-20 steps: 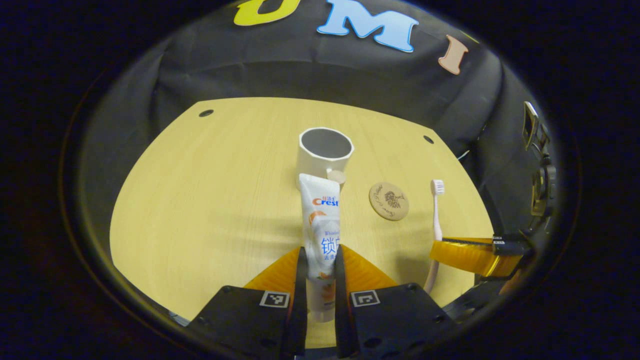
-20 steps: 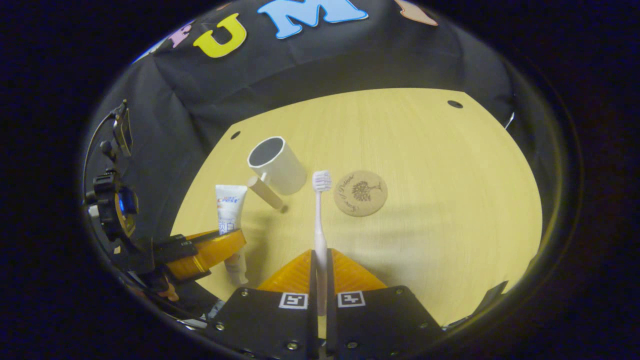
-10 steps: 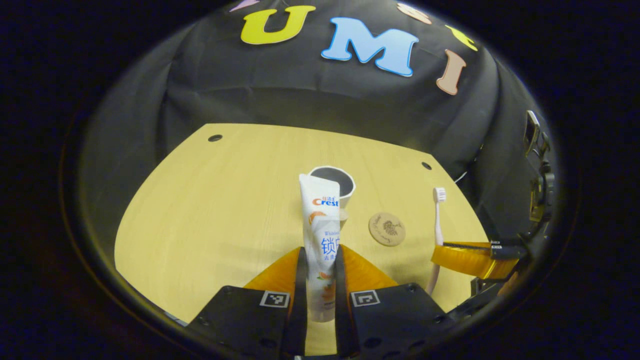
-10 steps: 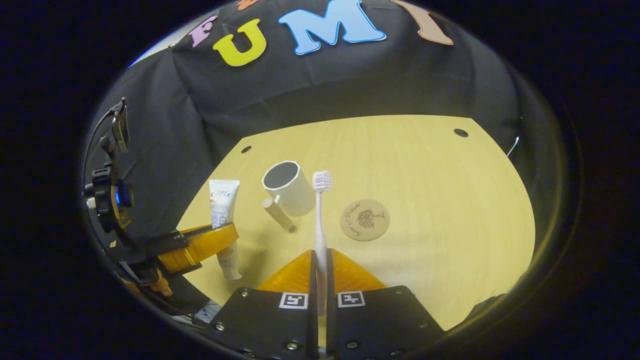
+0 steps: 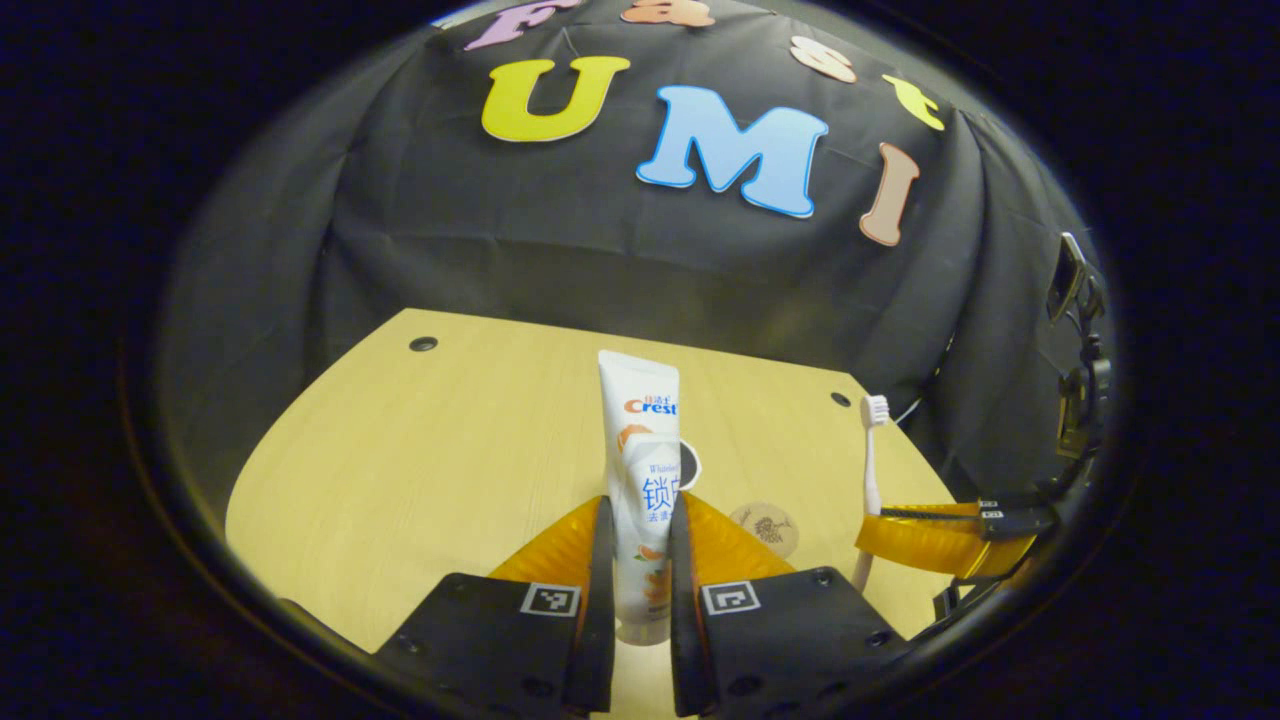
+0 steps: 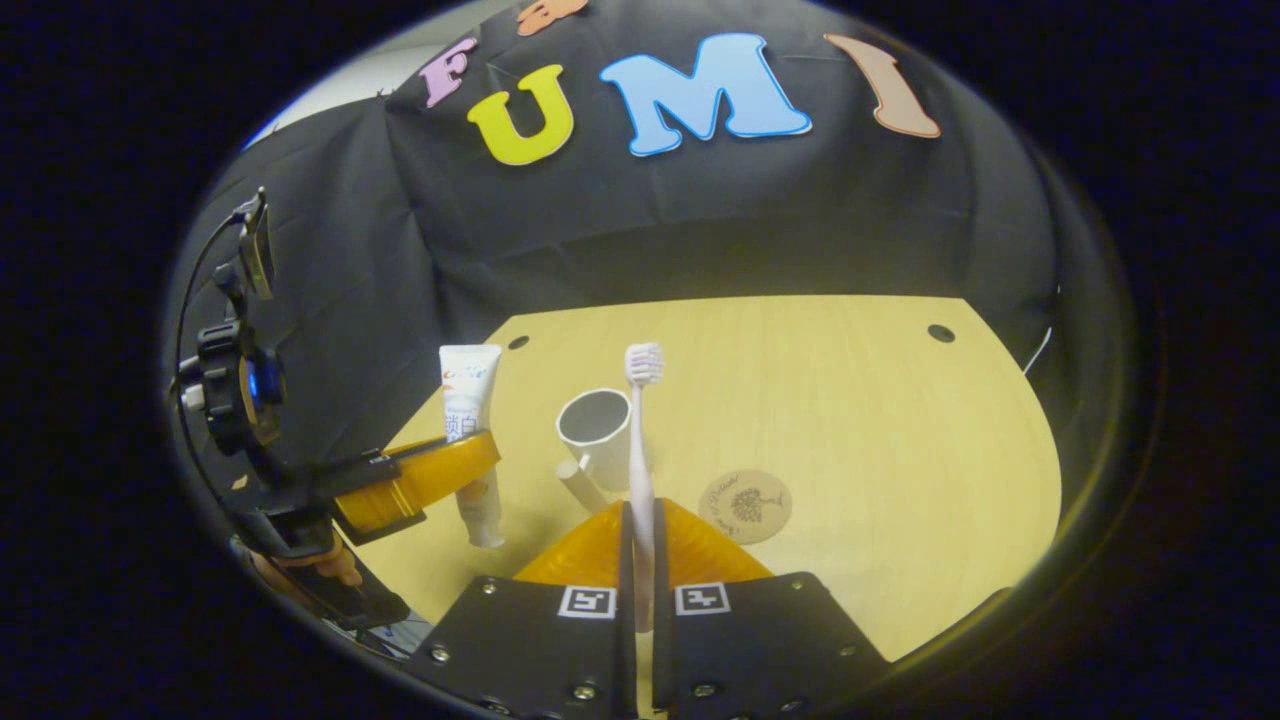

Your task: Put the toothbrush and toothpaste on the desktop into the cup, then pick up the cup and place it on the coaster on the desktop.

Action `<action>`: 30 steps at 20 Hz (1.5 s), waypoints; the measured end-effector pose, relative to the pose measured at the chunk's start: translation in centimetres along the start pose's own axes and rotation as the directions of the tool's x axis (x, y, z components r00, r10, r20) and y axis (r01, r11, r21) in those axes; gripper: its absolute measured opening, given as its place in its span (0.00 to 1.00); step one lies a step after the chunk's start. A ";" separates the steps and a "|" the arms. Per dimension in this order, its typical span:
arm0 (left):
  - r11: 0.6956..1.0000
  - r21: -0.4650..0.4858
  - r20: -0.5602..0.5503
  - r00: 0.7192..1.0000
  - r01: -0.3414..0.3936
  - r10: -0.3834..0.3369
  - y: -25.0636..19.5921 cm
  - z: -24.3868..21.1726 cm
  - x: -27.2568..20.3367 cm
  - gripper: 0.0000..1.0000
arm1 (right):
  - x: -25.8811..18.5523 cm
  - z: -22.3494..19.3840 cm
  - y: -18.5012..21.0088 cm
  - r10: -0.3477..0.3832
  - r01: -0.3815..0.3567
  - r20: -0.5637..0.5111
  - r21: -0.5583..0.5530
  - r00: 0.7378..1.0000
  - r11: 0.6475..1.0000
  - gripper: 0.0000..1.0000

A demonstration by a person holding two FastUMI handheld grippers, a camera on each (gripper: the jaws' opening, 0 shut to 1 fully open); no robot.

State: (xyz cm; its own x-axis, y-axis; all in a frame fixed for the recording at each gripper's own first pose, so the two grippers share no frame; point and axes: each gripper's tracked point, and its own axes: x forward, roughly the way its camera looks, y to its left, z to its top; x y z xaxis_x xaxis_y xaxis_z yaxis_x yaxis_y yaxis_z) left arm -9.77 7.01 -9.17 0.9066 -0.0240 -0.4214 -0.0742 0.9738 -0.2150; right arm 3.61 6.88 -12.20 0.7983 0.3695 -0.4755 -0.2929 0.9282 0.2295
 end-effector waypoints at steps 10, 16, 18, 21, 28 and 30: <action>0.996 0.008 0.247 0.965 0.094 -0.093 0.6 4.8 -0.4 0.30 | 1.3 3.0 0.9 -0.012 0.013 0.085 -0.011 0.996 1.000 0.07; 0.987 0.020 0.352 0.923 0.157 -0.154 -0.6 8.5 3.5 0.31 | 1.3 3.5 1.1 -0.038 0.040 0.096 -0.015 0.995 0.999 0.07; 0.985 0.021 0.357 0.920 0.169 -0.165 -0.8 8.5 4.6 0.29 | 1.5 3.6 1.1 -0.041 0.042 0.103 -0.009 0.994 0.999 0.07; 0.983 0.024 0.342 0.923 0.181 -0.178 -0.9 8.1 6.4 0.31 | 1.9 4.5 1.0 -0.046 0.047 0.119 -0.006 0.992 0.999 0.07; 0.984 0.073 0.233 0.957 0.162 -0.175 -0.7 4.5 10.2 0.29 | 3.2 5.7 1.3 -0.030 0.028 0.132 0.018 0.991 0.999 0.07; 0.986 0.074 0.186 0.970 0.147 -0.159 -0.2 2.9 10.9 0.31 | 3.3 5.9 1.4 -0.028 0.027 0.135 0.011 0.990 1.000 0.07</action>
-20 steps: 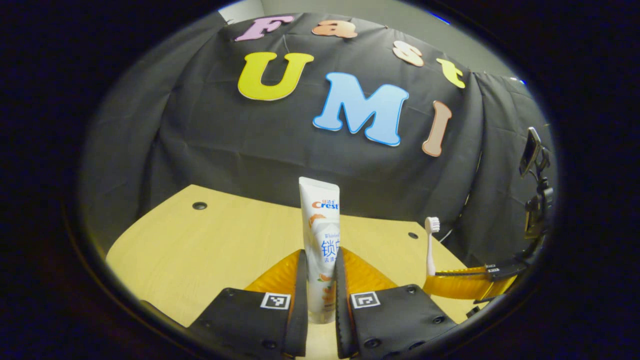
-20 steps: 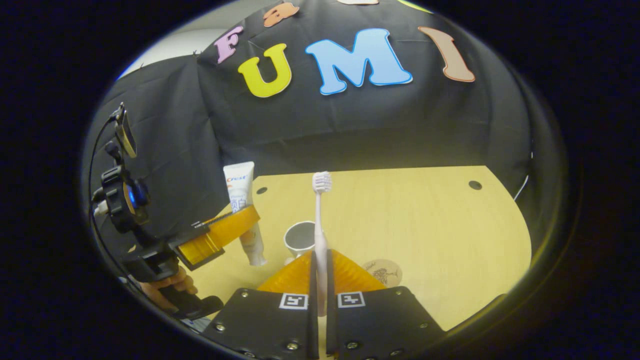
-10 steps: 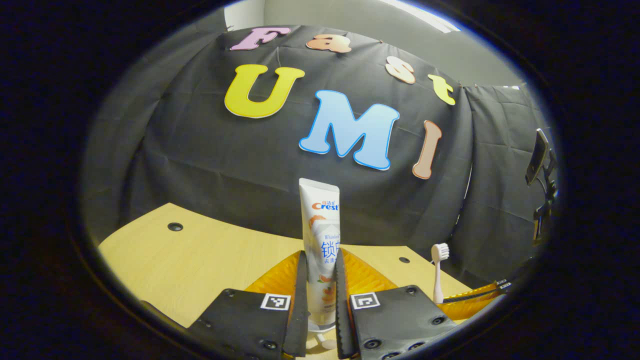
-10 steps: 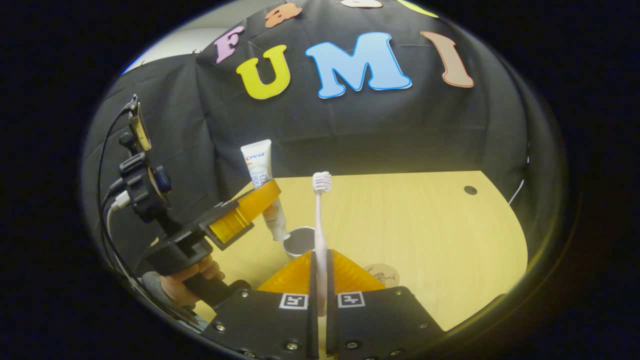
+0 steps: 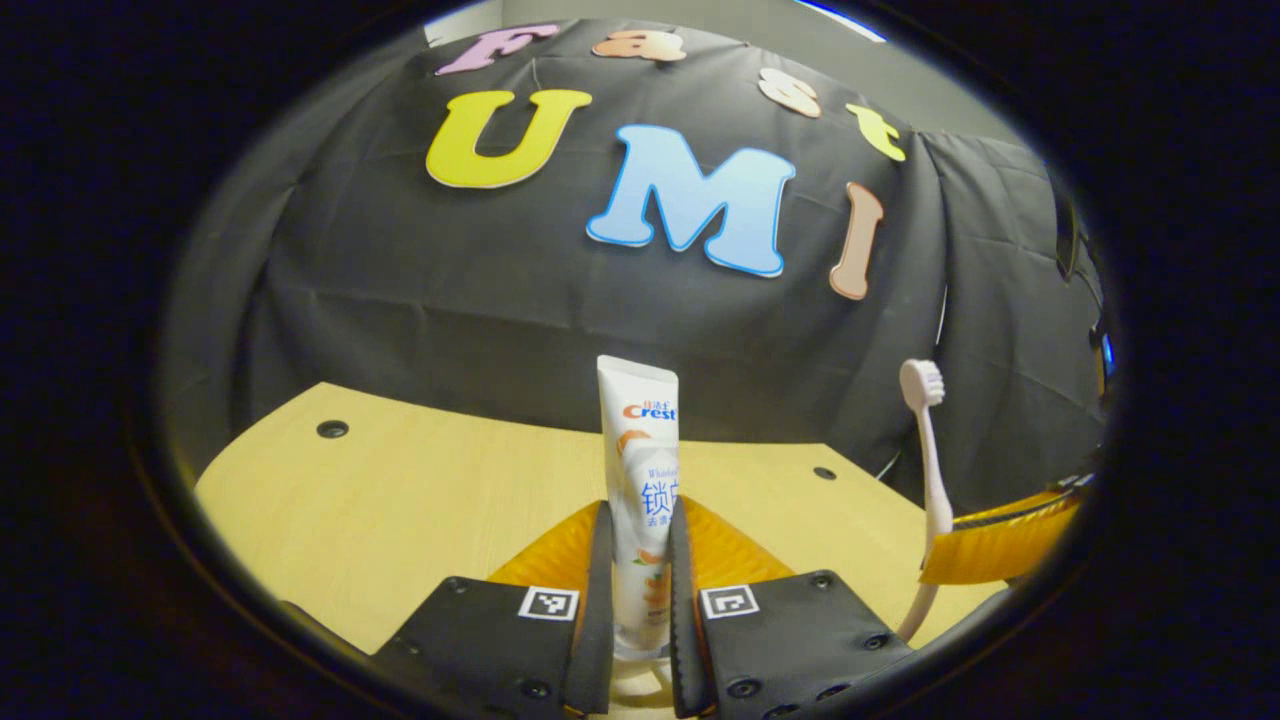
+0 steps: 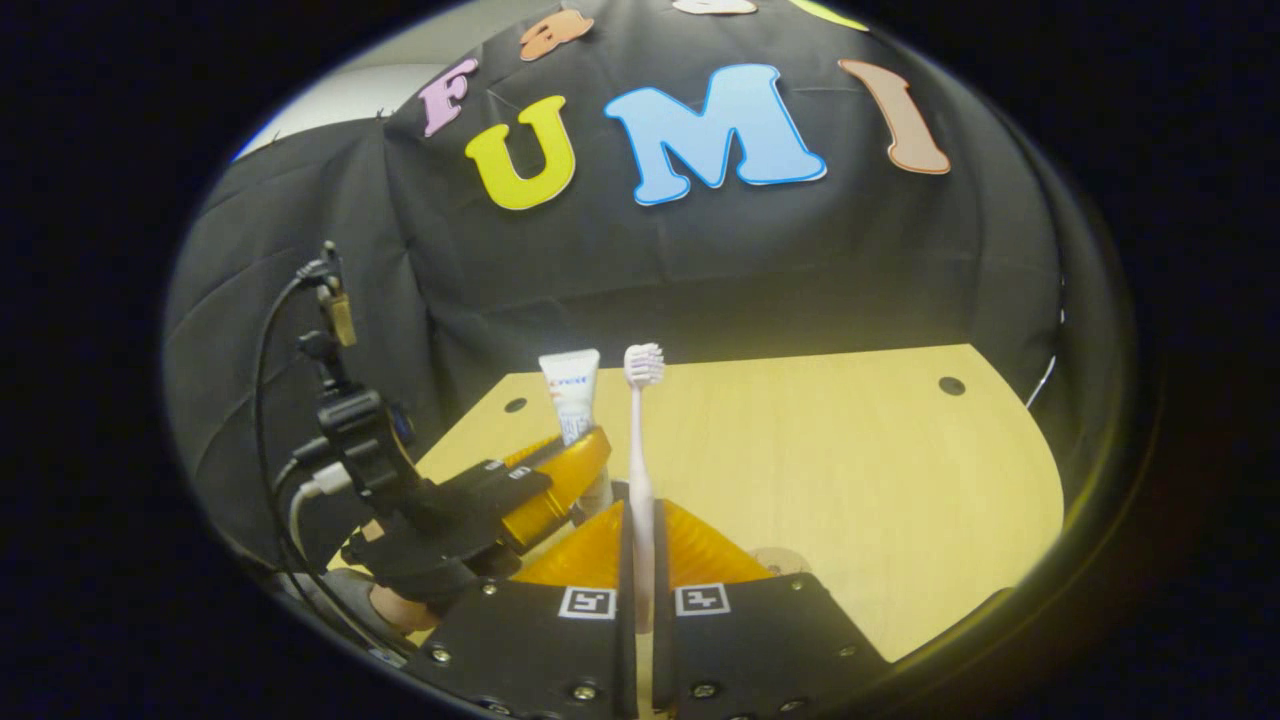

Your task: Put the toothbrush and toothpaste on the desktop into the cup, then pick up the cup and place it on the coaster on the desktop.

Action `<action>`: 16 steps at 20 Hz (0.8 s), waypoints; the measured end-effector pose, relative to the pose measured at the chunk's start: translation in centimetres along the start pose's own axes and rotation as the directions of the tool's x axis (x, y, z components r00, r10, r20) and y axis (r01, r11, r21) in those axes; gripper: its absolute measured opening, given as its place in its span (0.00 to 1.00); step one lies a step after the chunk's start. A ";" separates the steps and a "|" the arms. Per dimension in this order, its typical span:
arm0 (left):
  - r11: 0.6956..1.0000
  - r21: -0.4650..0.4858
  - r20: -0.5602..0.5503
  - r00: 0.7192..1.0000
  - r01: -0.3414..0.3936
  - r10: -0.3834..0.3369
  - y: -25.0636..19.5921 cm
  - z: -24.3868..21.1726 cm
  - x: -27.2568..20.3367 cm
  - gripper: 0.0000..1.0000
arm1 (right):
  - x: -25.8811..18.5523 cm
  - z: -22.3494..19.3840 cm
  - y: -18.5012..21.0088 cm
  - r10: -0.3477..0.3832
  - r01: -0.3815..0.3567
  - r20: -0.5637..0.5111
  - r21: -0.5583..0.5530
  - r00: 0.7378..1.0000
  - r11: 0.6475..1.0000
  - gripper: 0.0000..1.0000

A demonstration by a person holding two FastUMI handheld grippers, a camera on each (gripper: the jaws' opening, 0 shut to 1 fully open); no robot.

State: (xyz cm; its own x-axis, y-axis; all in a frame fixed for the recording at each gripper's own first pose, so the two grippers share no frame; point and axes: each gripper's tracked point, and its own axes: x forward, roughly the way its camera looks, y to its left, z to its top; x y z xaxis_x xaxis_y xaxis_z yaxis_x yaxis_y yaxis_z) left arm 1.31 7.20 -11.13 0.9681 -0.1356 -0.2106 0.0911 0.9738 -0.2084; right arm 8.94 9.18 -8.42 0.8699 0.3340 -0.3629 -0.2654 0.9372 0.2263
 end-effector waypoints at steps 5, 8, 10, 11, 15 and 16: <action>0.999 0.027 -0.066 0.998 -0.018 0.020 0.8 -1.7 -0.3 0.35 | 0.1 0.2 0.0 0.003 -0.003 -0.002 0.004 1.000 1.000 0.07; 0.999 0.032 -0.119 0.993 -0.005 0.009 0.7 -2.9 -0.5 0.39 | 0.0 0.1 0.1 0.004 -0.004 -0.003 0.006 1.000 1.000 0.07; 0.999 0.048 -0.156 0.988 -0.006 0.013 0.5 -4.0 -0.8 0.42 | 0.0 0.2 0.2 0.009 -0.009 -0.002 0.008 1.000 1.000 0.07; 0.998 0.066 -0.144 0.990 0.004 0.005 0.3 -3.9 -1.0 0.41 | 0.1 0.2 0.2 0.011 -0.011 -0.001 0.007 1.000 1.000 0.07; 0.995 0.095 -0.167 0.986 0.025 -0.009 -0.1 -4.4 -2.0 0.53 | 0.3 0.6 0.5 0.020 -0.020 0.009 0.008 1.000 1.000 0.07; 0.996 0.083 -0.176 0.984 0.026 -0.012 -0.2 -4.6 -2.5 0.57 | 0.4 0.7 0.6 0.023 -0.023 0.017 0.009 1.000 1.000 0.07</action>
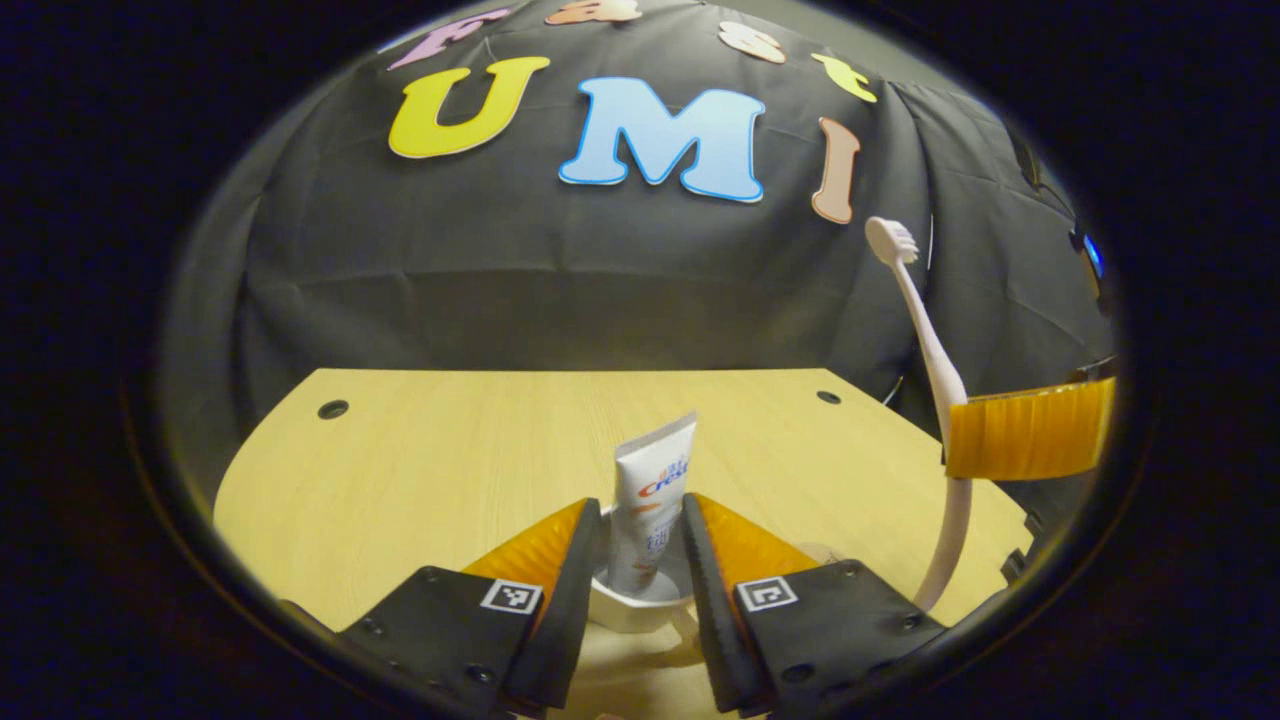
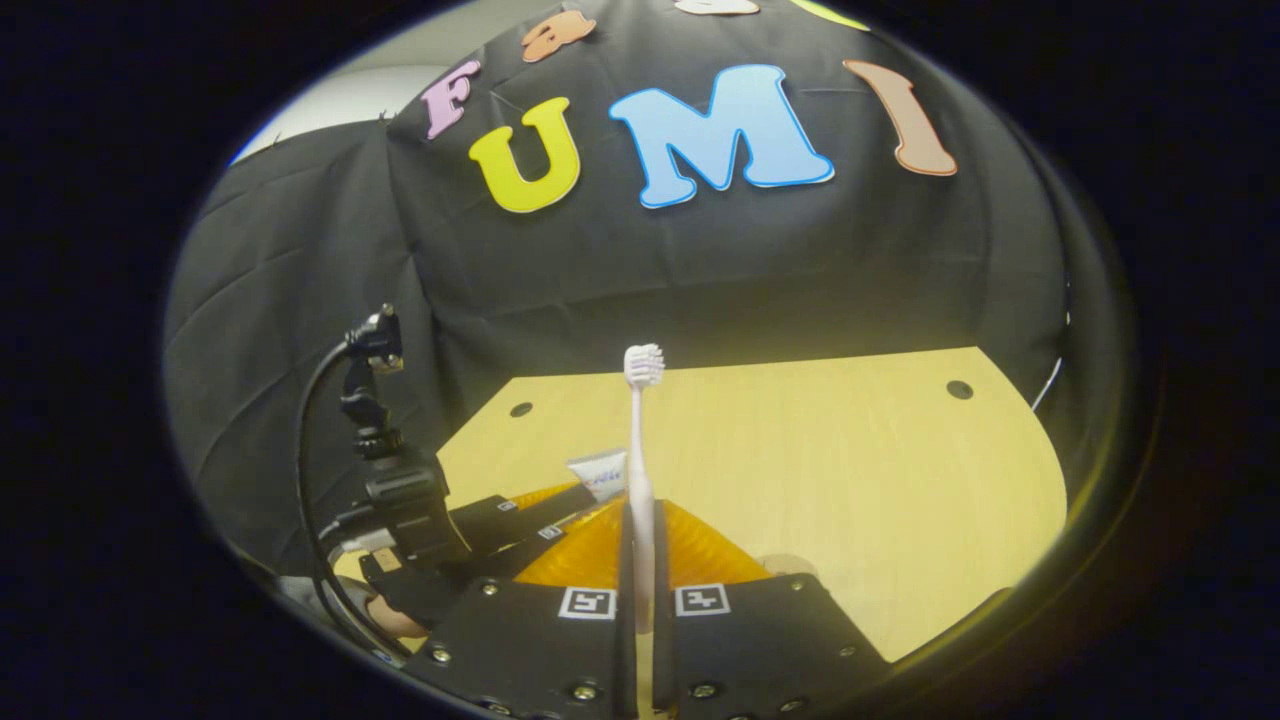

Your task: Put the toothbrush and toothpaste on the desktop into the cup, then pick up the cup and place it on the coaster on the desktop.

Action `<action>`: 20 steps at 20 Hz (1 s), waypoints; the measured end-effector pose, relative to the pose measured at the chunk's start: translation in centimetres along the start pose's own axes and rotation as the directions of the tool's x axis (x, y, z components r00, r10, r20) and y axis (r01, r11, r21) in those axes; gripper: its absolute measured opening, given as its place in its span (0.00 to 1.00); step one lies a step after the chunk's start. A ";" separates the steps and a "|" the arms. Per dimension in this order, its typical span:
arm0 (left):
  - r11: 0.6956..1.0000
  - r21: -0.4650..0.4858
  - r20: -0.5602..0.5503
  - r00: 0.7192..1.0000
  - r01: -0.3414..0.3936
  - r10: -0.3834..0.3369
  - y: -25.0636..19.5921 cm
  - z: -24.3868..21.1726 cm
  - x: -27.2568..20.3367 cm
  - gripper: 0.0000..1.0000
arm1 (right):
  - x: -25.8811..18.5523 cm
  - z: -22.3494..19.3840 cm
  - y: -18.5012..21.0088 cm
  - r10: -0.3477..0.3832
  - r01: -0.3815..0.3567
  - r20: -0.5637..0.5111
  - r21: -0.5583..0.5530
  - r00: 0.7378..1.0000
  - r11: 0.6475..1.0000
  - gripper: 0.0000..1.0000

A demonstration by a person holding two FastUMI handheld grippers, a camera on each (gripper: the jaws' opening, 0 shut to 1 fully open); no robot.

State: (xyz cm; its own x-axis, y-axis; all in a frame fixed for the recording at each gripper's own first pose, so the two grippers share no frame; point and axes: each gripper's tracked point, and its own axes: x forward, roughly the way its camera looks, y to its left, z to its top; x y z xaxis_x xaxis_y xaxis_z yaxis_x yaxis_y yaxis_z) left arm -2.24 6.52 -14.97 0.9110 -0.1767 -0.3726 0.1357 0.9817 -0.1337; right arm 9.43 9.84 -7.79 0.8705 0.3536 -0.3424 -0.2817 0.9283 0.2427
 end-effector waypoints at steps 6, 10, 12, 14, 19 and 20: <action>0.999 -0.032 -0.012 1.000 -0.002 0.001 0.1 -0.2 -2.1 0.65 | 2.0 2.4 0.7 0.039 -0.039 0.078 -0.002 0.996 0.999 0.07; 1.000 -0.021 -0.004 1.000 -0.016 0.016 0.5 0.5 -4.2 0.91 | 4.3 4.0 1.5 0.070 -0.071 0.155 -0.003 0.985 0.998 0.07; 1.000 -0.014 -0.006 1.000 -0.024 0.024 0.9 0.8 -4.9 0.91 | 5.5 4.3 1.7 0.078 -0.081 0.170 0.009 0.982 0.997 0.07; 0.999 -0.023 -0.013 1.000 -0.023 0.023 0.9 0.7 -5.5 0.91 | 6.6 4.7 1.8 0.074 -0.077 0.194 0.007 0.978 0.997 0.07; 0.998 -0.068 -0.051 0.999 -0.006 0.002 0.6 -0.7 -6.9 0.90 | 8.5 4.3 1.7 0.056 -0.052 0.212 -0.025 0.976 0.998 0.07; 0.997 -0.080 -0.059 0.998 -0.003 -0.002 0.6 -1.0 -7.0 0.85 | 8.8 4.1 1.6 0.053 -0.048 0.217 -0.031 0.975 0.998 0.07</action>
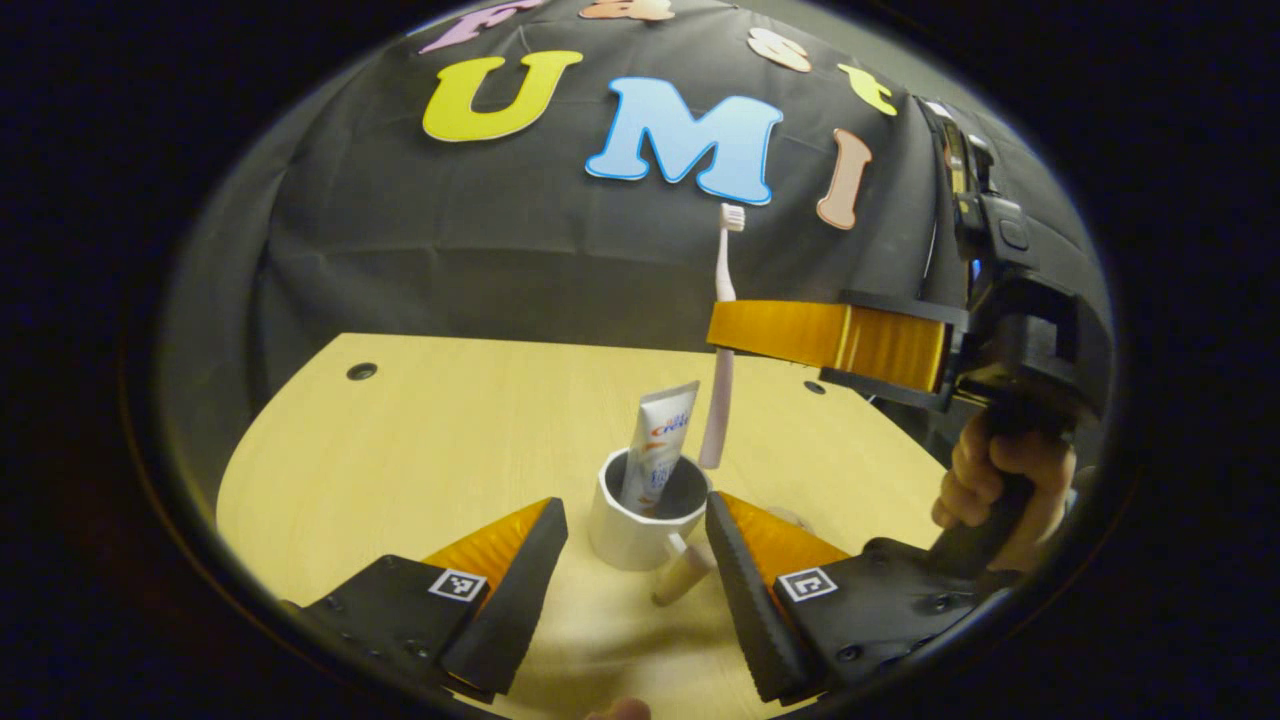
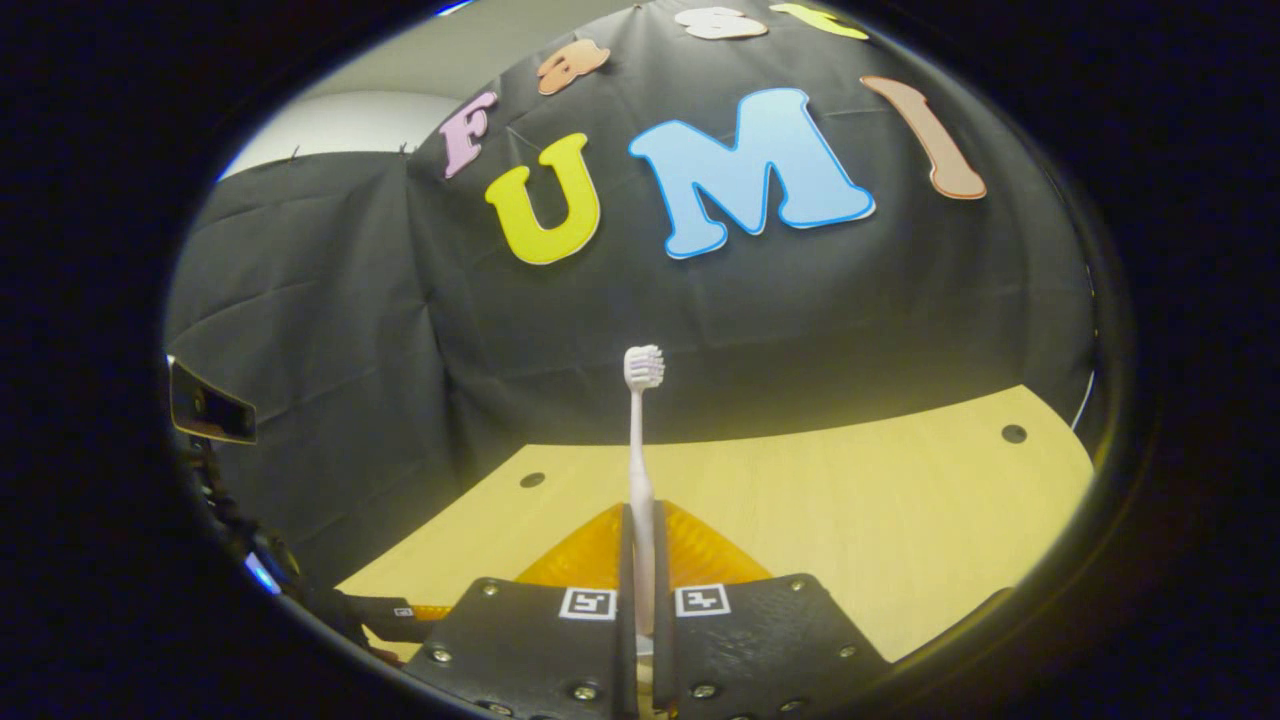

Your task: Put the toothbrush and toothpaste on the desktop into the cup, then pick up the cup and place it on the coaster on the desktop.

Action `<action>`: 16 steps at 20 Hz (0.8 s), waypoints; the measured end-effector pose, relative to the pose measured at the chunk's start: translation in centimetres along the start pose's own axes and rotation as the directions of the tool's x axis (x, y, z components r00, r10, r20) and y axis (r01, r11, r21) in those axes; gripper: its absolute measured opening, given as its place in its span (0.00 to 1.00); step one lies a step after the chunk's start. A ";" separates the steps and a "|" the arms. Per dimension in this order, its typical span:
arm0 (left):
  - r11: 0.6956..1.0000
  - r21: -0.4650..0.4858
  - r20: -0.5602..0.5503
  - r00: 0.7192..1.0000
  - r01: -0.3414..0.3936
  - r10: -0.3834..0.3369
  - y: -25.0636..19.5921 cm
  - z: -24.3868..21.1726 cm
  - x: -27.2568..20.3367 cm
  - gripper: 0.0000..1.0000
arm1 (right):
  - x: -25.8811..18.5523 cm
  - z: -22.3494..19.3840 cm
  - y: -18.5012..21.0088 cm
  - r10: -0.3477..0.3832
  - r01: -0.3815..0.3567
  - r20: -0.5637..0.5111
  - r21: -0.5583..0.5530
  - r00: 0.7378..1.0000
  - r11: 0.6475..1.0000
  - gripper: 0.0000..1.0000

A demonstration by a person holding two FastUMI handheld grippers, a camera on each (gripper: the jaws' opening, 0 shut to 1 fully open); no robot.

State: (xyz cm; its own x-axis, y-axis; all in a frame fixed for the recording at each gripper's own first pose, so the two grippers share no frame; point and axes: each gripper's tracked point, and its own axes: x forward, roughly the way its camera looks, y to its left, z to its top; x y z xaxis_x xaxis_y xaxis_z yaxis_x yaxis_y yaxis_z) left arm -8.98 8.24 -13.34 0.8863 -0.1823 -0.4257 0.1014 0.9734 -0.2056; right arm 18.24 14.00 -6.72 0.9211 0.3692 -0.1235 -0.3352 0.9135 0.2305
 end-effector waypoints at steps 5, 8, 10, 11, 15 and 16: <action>0.999 -0.045 -0.037 0.999 -0.006 0.004 0.7 -1.4 -0.3 0.85 | 0.7 -0.9 -0.2 -0.016 0.016 0.004 0.009 1.000 1.000 0.07; 0.999 -0.048 -0.043 0.999 -0.007 0.005 0.8 -1.5 -0.4 0.91 | 0.5 -1.4 -0.6 -0.035 0.035 0.001 -0.009 0.999 0.999 0.08; 0.999 -0.049 -0.047 0.999 -0.003 0.001 0.6 -1.6 -0.3 0.91 | 0.5 -1.8 -0.6 -0.035 0.035 -0.008 -0.005 0.999 0.999 0.08; 0.999 -0.050 -0.048 0.999 -0.001 -0.001 0.5 -1.7 -0.3 0.91 | 0.4 -1.8 -0.7 -0.032 0.032 -0.012 -0.002 0.999 0.999 0.08; 0.999 -0.051 -0.051 0.999 0.003 -0.006 0.2 -1.8 -0.1 0.85 | -0.1 -1.9 -0.4 -0.016 0.017 -0.024 0.002 1.000 1.000 0.09; 0.999 -0.051 -0.052 0.999 0.005 -0.007 0.1 -1.7 -0.1 0.91 | 0.0 -2.1 -0.5 -0.023 0.023 -0.027 -0.002 0.999 1.000 0.15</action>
State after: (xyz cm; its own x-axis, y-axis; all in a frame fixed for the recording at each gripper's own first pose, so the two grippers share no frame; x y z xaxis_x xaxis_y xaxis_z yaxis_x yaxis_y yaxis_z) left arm -9.80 8.10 -14.84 0.8607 -0.1963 -0.4697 0.0824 0.9642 -0.2521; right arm 18.04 13.91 -8.84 0.9228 0.3528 -0.1547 -0.3146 0.9220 0.2258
